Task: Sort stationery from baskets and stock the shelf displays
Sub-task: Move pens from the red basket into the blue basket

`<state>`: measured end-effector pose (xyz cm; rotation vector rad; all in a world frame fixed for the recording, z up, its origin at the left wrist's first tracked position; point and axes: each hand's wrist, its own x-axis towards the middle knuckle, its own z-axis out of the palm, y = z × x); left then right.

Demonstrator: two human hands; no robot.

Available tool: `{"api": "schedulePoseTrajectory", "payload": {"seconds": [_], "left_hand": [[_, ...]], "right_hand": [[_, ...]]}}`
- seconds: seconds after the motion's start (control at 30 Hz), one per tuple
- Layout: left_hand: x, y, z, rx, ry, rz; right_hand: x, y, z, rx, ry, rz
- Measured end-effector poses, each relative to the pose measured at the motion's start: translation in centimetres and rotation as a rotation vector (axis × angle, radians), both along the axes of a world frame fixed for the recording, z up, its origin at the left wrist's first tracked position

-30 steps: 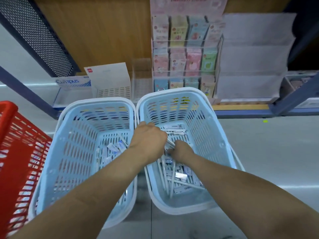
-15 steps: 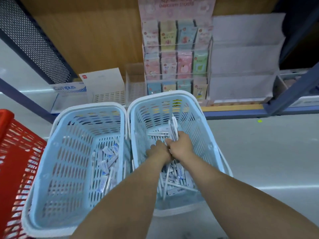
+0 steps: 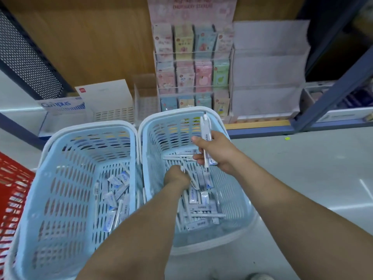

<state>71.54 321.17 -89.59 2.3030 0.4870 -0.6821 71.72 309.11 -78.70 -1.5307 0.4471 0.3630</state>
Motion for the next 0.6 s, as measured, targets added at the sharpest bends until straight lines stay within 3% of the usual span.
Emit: {"api": "schedulePoseTrajectory", "payload": {"seconds": [0.07, 0.23, 0.33, 0.5, 0.6], "left_hand": [[0.3, 0.1, 0.5, -0.179, -0.019, 0.153], [1.8, 0.2, 4.7, -0.648, -0.078, 0.332], [3.5, 1.9, 8.5, -0.798, -0.115, 0.398], [3.7, 3.6, 11.9, -0.996, -0.146, 0.496], [4.1, 4.4, 12.0, -1.084, -0.179, 0.584]], "right_hand": [[0.1, -0.1, 0.7, 0.051, 0.027, -0.02], [1.2, 0.0, 0.5, -0.173, -0.049, 0.06], [2.1, -0.1, 1.3, -0.171, -0.052, 0.138], [2.6, 1.4, 1.6, 0.072, -0.022, 0.192], [2.1, 2.2, 2.0, 0.033, -0.05, 0.243]]}}
